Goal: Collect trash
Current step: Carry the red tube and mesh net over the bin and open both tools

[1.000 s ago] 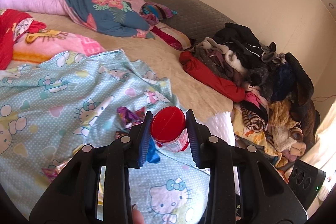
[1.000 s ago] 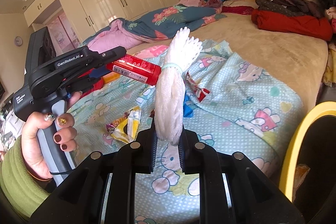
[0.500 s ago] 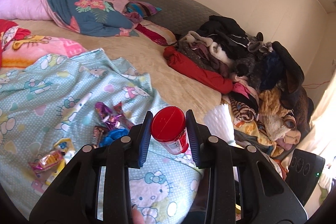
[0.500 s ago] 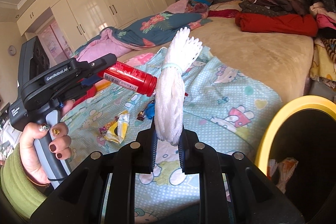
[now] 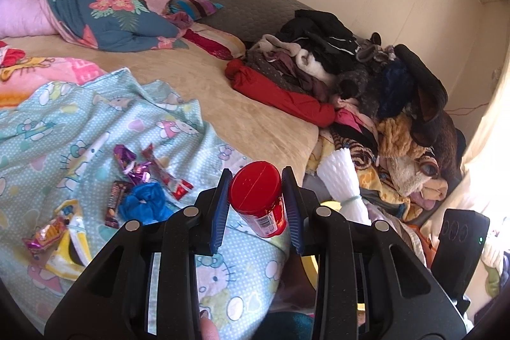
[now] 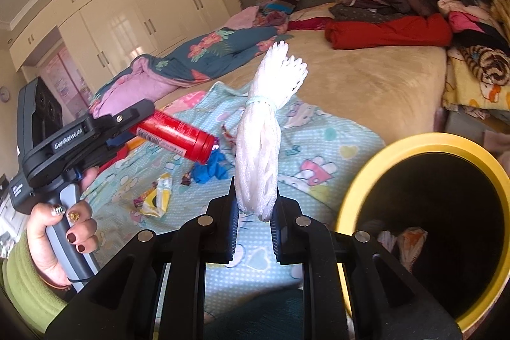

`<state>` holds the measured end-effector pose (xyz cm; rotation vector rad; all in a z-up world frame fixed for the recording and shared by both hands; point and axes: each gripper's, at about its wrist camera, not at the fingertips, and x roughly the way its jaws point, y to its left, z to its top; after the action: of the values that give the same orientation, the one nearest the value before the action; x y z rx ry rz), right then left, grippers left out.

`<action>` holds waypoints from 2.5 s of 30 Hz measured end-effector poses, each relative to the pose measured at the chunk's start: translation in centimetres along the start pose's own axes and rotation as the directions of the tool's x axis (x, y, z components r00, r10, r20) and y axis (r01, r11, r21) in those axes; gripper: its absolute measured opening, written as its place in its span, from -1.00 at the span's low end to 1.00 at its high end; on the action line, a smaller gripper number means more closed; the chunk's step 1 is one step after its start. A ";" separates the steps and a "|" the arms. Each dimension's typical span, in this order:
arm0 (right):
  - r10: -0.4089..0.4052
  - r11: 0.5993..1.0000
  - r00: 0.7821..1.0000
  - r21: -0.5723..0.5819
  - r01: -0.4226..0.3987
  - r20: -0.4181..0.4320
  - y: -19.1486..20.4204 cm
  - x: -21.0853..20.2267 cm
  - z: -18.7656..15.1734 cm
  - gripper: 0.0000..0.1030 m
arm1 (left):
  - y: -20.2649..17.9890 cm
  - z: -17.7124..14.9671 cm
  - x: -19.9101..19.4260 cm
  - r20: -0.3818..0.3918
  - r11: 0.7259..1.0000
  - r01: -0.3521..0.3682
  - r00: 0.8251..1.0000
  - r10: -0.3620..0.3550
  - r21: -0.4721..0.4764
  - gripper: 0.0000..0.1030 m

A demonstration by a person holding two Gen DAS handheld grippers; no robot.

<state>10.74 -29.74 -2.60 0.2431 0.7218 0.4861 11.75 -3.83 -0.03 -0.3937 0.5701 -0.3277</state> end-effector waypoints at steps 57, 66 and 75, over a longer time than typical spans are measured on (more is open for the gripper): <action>-0.232 0.923 0.966 0.288 0.256 -0.116 -14.5 -3.6 -3.4 -0.68 | -11.3 -8.3 11.8 -0.286 0.966 0.191 0.949 -0.136 0.174 -0.52; -0.233 0.898 0.961 0.345 0.271 -0.149 -15.9 -3.0 -4.1 -0.47 | -10.4 -8.3 13.9 -0.299 0.976 0.161 0.948 -0.110 0.149 -0.30; -0.258 0.891 0.962 0.364 0.273 -0.090 -15.8 -3.7 -3.6 0.22 | -8.9 -7.5 11.3 -0.208 0.980 0.090 0.977 -0.052 0.178 0.79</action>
<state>11.28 -45.09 -8.98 0.4858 0.8704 0.0870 14.74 -18.24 -7.01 -0.2008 0.7194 -0.4903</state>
